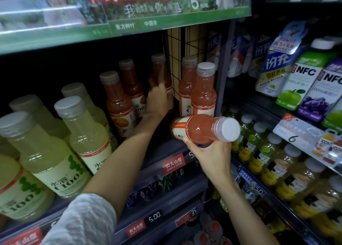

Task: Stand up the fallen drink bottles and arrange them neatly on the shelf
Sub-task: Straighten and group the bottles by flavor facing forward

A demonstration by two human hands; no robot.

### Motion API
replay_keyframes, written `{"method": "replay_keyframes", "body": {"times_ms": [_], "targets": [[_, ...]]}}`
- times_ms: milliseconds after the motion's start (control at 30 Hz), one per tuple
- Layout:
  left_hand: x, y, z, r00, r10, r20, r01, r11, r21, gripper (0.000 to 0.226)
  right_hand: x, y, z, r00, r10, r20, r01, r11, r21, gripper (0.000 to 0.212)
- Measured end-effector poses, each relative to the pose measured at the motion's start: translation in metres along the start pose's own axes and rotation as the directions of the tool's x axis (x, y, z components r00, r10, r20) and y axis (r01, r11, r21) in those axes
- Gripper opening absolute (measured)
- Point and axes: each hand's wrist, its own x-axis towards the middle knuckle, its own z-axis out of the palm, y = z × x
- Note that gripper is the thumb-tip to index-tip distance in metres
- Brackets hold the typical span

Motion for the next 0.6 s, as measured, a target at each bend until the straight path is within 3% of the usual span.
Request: {"method": "replay_keyframes", "body": {"times_ms": [200, 300, 367, 433, 600], "targets": [[-0.019, -0.015, 0.004, 0.997, 0.04, -0.063, -0.053, 0.975, -0.215, 0.087, 0.001, -0.001, 0.0, 1.0, 0.027, -0.012, -0.027, 0.999, 0.019, 0.077], [-0.037, -0.026, -0.002, 0.991, 0.072, -0.117, -0.121, 0.863, -0.491, 0.094, -0.001, -0.004, -0.001, 0.999, 0.039, -0.038, -0.037, 0.998, 0.052, 0.083], [-0.048, -0.031, -0.009, 0.997, -0.018, -0.072, -0.035, 0.747, -0.664, 0.103, -0.001, -0.008, -0.004, 0.998, 0.037, -0.051, -0.033, 0.996, 0.08, 0.085], [-0.056, -0.032, -0.014, 0.996, -0.094, -0.005, 0.061, 0.681, -0.729, 0.099, 0.0, -0.013, -0.005, 0.998, 0.003, -0.058, 0.002, 0.996, 0.086, 0.085], [-0.065, -0.035, -0.022, 0.989, -0.051, 0.141, 0.144, 0.596, -0.79, 0.078, 0.008, -0.021, 0.003, 0.998, -0.062, -0.018, 0.062, 0.998, 0.011, 0.081]]}}
